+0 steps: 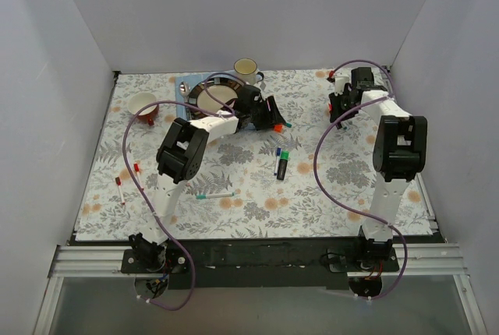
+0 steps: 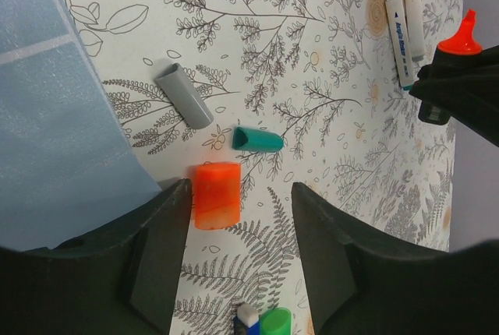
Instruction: Open the pen caps
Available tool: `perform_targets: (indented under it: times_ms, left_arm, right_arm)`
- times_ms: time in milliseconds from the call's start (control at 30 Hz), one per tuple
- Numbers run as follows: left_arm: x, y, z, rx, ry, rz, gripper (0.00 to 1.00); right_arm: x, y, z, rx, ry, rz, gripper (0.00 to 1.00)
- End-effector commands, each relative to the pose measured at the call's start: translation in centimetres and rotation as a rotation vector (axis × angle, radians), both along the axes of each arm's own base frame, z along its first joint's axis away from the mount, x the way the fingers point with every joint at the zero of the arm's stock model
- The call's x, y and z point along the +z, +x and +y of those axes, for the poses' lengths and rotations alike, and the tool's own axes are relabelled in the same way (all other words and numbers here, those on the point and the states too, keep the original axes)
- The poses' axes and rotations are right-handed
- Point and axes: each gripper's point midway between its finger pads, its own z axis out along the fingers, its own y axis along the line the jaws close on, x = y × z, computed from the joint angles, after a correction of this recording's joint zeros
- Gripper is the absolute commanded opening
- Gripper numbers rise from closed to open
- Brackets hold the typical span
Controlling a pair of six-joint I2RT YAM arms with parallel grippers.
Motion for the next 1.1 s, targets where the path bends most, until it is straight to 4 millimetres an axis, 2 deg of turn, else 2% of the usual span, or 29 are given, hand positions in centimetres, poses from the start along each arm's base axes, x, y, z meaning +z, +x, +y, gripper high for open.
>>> perform_targets:
  times_ms: [0, 67, 100, 200, 233, 300, 333, 433, 467, 500, 533, 567, 600, 633, 667, 700, 733, 767, 800, 833, 867, 900, 933, 967, 1000, 1033, 1067]
  left_arm:
    - [6.5, 0.7, -0.5, -0.013, -0.038, -0.117, 0.56]
    - [8.0, 0.7, -0.3, -0.017, -0.036, -0.155, 0.62]
    - [9.8, 0.7, 0.0, -0.013, -0.042, -0.187, 0.63]
    - [12.2, 0.6, 1.0, -0.007, -0.017, -0.259, 0.69]
    - [14.6, 0.5, 1.5, 0.002, -0.025, -0.304, 0.7]
    - [15.9, 0.0, 2.5, 0.003, -0.002, -0.353, 0.76]
    - [18.3, -0.4, 3.3, 0.01, -0.013, -0.395, 0.78]
    - [19.9, -1.2, 5.2, 0.027, 0.023, -0.447, 0.91]
    - [22.1, -1.8, 5.9, 0.039, 0.01, -0.483, 0.93]
    - [21.7, -2.4, 6.7, 0.043, 0.02, -0.475, 0.97]
    - [22.2, -2.7, 7.5, 0.052, 0.019, -0.478, 0.98]
    - [24.1, -3.7, 8.3, 0.055, 0.002, -0.509, 0.98]
    - [23.2, -4.4, 9.0, 0.053, 0.014, -0.493, 0.98]
    - [23.3, -4.9, 9.7, 0.051, 0.006, -0.486, 0.98]
    - [24.4, -5.9, 10.3, 0.048, -0.008, -0.499, 0.98]
    - [22.8, -6.8, 10.9, 0.035, 0.007, -0.455, 0.98]
    - [22.7, -7.6, 11.2, 0.016, 0.0, -0.439, 0.98]
    - [23.2, -8.7, 11.6, 0.003, -0.009, -0.439, 0.98]
    - [22.7, -9.5, 12.2, -0.004, -0.003, -0.419, 0.98]
    - [20.9, -10.9, 12.4, -0.036, 0.008, -0.389, 0.98]
    - [20.1, -11.9, 12.7, -0.051, 0.015, -0.382, 0.98]
    - [21.4, -13.0, 13.3, -0.052, 0.003, -0.421, 0.98]
    - [19.5, -14.1, 13.9, -0.061, 0.025, -0.395, 0.98]
    - [19.4, -14.7, 14.4, -0.068, 0.037, -0.413, 0.98]
    - [20.2, -15.7, 15.0, -0.069, 0.035, -0.452, 0.98]
    - [18.5, -16.7, 15.6, -0.075, 0.059, -0.435, 0.98]
    - [18.2, -17.0, 16.2, -0.072, 0.079, -0.451, 0.98]
  right_arm:
    - [1.2, 1.7, -1.2, -0.036, -0.058, -0.027, 0.13]
    - [1.0, 1.8, -1.5, -0.044, -0.075, -0.026, 0.21]
    - [1.0, 1.8, -1.6, -0.047, -0.079, -0.024, 0.23]
    - [0.9, 2.0, -1.8, -0.055, -0.094, -0.023, 0.32]
    - [0.8, 2.0, -2.0, -0.057, -0.098, -0.022, 0.34]
    - [0.9, 2.1, -2.2, -0.064, -0.112, -0.027, 0.34]
    - [1.1, 2.1, -2.3, -0.067, -0.117, -0.03, 0.35]
    - [2.0, 2.3, -2.8, -0.079, -0.14, -0.051, 0.37]
    - [2.7, 2.3, -2.9, -0.08, -0.144, -0.062, 0.37]
    - [3.1, 2.1, -2.8, -0.077, -0.141, -0.061, 0.37]
    - [3.6, 1.8, -2.6, -0.068, -0.133, -0.064, 0.37]
    - [5.4, 1.5, -1.9, -0.047, -0.099, -0.095, 0.37]
    - [6.1, 0.9, -1.3, -0.023, -0.071, -0.106, 0.37]
    - [5.8, -0.5, -0.6, 0.027, -0.045, -0.096, 0.37]
    - [8.1, -1.8, 1.3, 0.106, 0.043, -0.139, 0.37]
    - [8.8, -2.9, 2.5, 0.159, 0.085, -0.151, 0.37]
    - [9.3, -4.2, 3.8, 0.238, 0.114, -0.173, 0.38]
    - [10.1, -7.2, 6.5, 0.341, 0.202, -0.178, 0.38]
    - [10.7, -8.4, 7.8, 0.399, 0.228, -0.204, 0.38]
    - [10.8, -9.9, 8.9, 0.448, 0.25, -0.215, 0.38]
    - [11.2, -12.7, 11.0, 0.524, 0.291, -0.229, 0.39]
    - [11.3, -13.4, 11.9, 0.556, 0.292, -0.268, 0.41]
    - [11.4, -14.2, 12.6, 0.582, 0.288, -0.297, 0.46]
    - [10.2, -16.0, 13.3, 0.585, 0.241, -0.309, 0.52]
    - [10.8, -15.4, 14.0, 0.604, 0.215, -0.406, 0.59]
    - [10.6, -15.8, 14.5, 0.615, 0.212, -0.427, 0.83]
    - [10.3, -16.3, 14.6, 0.557, 0.259, -0.399, 0.94]
